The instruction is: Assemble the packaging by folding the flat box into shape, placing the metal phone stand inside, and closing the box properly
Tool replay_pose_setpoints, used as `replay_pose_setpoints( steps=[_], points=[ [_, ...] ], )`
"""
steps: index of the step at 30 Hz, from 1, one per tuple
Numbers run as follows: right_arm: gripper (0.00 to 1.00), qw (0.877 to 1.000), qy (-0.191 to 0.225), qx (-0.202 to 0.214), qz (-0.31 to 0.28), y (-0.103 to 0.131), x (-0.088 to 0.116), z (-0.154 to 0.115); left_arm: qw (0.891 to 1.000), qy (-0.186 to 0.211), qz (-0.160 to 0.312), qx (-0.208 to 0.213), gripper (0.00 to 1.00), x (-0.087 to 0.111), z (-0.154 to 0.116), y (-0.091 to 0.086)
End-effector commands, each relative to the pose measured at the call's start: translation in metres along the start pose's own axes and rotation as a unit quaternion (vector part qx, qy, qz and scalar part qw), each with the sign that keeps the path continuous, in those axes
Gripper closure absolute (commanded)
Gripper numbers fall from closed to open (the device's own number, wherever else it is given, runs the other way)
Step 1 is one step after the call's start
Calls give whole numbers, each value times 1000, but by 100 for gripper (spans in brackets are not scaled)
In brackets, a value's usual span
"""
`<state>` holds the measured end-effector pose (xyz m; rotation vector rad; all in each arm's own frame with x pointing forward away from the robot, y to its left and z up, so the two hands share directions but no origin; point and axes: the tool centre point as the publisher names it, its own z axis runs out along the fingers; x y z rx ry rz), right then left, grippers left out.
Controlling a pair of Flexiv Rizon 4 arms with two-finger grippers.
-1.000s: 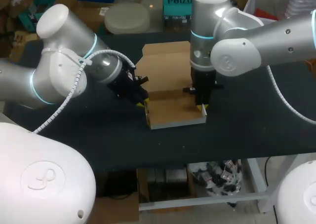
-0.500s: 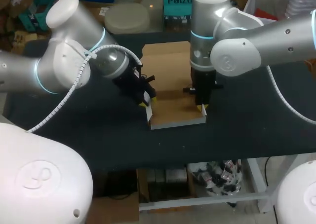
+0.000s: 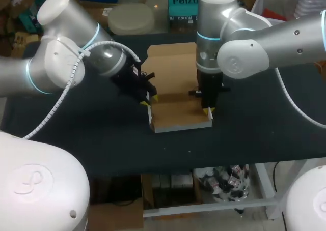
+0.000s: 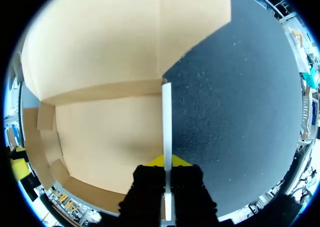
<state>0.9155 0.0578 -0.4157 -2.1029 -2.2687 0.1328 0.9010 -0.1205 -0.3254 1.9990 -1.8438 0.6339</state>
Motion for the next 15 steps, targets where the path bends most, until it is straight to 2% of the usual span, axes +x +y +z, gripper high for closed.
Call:
replay_pose_setpoints(
  steps=[1, 7, 11, 15],
  points=[
    [100, 1000, -2, 2, 0, 1, 1, -1, 1000, 14, -4, 13, 65, -19, -21, 12],
    [100, 1000, -2, 2, 0, 1, 1, -1, 999, 30, -14, 24, 66, -41, -36, 18],
    [100, 1000, -2, 2, 0, 1, 1, -1, 999, 39, -18, 27, 74, -54, -43, 23],
    [100, 1000, -2, 2, 0, 1, 1, -1, 998, 45, -23, 27, 91, -65, -45, 25]
  ],
)
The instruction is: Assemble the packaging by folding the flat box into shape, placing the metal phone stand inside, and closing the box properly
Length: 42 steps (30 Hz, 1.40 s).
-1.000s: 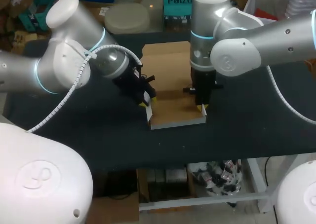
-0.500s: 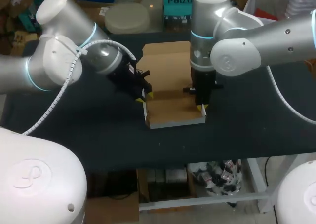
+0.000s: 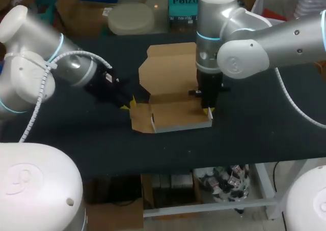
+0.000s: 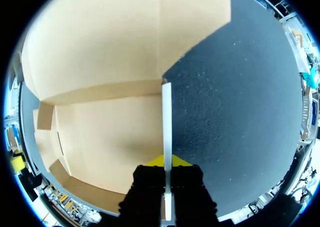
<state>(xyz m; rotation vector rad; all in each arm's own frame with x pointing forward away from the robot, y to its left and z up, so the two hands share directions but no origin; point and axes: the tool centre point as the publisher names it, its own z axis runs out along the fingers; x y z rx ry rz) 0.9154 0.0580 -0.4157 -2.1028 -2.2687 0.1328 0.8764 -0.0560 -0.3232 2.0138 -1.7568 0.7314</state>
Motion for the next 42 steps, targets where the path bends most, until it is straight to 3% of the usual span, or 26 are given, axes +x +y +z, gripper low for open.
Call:
replay_pose_setpoints(
  steps=[1, 19, 42],
  points=[
    [100, 1000, -2, 2, 0, 1, 1, -1, 1000, 11, -2, 4, 100, -14, -8, 5],
    [100, 1000, -2, 2, 0, 1, 1, -1, 999, 31, -14, 12, 100, -51, 3, 10],
    [100, 1000, -2, 2, 0, 1, 1, -1, 999, 35, -19, 10, 100, -58, 7, 9]
  ],
)
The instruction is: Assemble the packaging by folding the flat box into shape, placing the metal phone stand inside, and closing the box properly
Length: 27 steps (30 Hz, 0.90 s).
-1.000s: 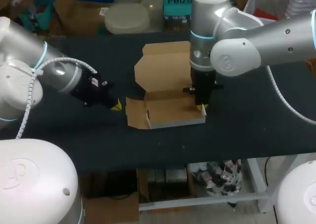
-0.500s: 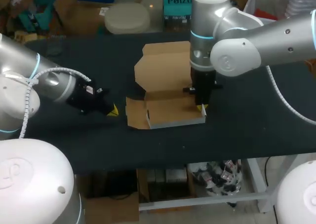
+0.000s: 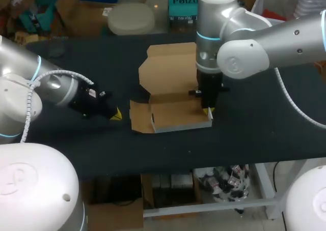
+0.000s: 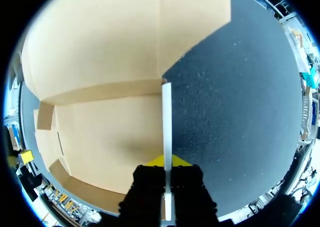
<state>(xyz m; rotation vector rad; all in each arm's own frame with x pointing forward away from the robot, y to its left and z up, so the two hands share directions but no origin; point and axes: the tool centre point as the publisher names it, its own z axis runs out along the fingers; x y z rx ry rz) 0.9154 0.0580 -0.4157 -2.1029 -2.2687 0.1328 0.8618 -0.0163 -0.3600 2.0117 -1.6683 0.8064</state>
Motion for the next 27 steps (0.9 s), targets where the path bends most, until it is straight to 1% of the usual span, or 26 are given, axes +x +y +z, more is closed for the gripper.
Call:
replay_pose_setpoints(
  steps=[1, 4, 5, 8, 13, 17, 22, 27],
  points=[
    [100, 1000, -2, 2, 0, 1, 1, -1, 1000, 4, 2, -5, 100, -5, 3, -3],
    [100, 1000, -2, 2, 0, 1, 1, -1, 1000, 14, 7, -8, 100, -8, 6, -5],
    [100, 1000, -2, 2, 0, 1, 1, -1, 1000, 25, 11, -10, 100, -9, 8, -6],
    [100, 1000, -2, 2, 0, 1, 1, -1, 999, 32, 18, -10, 100, -12, 10, -10],
    [100, 1000, -2, 2, 0, 1, 1, -1, 999, 39, 24, -9, 100, -16, 10, -15],
    [100, 1000, -2, 2, 0, 1, 1, -1, 998, 45, 34, -13, 100, -17, 18, -19],
    [100, 1000, -2, 2, 0, 1, 1, -1, 998, 52, 36, -12, 100, -19, 26, -23],
    [100, 1000, -2, 2, 0, 1, 1, -1, 998, 57, 37, -10, 100, -19, 32, -24]
  ],
)
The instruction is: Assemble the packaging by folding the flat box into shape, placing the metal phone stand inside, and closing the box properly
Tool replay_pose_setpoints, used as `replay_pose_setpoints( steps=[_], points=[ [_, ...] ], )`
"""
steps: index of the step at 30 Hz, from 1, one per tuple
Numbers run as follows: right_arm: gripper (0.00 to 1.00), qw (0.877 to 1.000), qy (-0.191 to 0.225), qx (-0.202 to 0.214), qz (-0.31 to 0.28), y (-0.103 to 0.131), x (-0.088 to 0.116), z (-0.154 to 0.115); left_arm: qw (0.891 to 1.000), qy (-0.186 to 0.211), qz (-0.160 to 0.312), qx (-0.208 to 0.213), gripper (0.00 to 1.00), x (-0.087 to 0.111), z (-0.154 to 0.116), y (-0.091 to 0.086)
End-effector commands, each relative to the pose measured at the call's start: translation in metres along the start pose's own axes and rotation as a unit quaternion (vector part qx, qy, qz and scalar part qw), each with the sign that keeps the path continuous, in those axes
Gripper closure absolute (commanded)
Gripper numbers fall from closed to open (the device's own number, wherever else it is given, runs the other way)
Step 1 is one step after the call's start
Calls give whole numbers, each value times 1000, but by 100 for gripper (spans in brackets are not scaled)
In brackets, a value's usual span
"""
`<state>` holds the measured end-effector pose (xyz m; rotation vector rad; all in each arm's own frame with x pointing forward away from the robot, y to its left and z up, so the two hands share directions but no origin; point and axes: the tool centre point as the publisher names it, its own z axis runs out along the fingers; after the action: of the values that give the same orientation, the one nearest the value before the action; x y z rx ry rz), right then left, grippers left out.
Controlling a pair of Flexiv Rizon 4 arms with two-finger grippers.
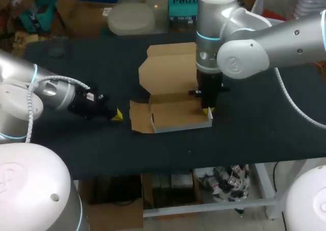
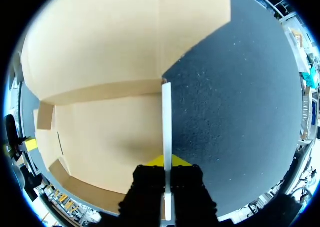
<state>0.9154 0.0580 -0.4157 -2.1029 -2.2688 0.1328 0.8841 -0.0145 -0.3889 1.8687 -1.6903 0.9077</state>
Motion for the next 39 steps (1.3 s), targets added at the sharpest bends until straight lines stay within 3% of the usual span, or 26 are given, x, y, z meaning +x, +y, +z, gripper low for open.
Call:
replay_pose_setpoints(
  steps=[1, 39],
  points=[
    [100, 1000, -2, 2, 0, 1, 1, -1, 1000, 4, 0, -1, 100, -4, 8, -3],
    [100, 1000, -2, 2, 0, 1, 1, -1, 998, 56, 14, -3, 100, 19, 41, 2]
  ],
)
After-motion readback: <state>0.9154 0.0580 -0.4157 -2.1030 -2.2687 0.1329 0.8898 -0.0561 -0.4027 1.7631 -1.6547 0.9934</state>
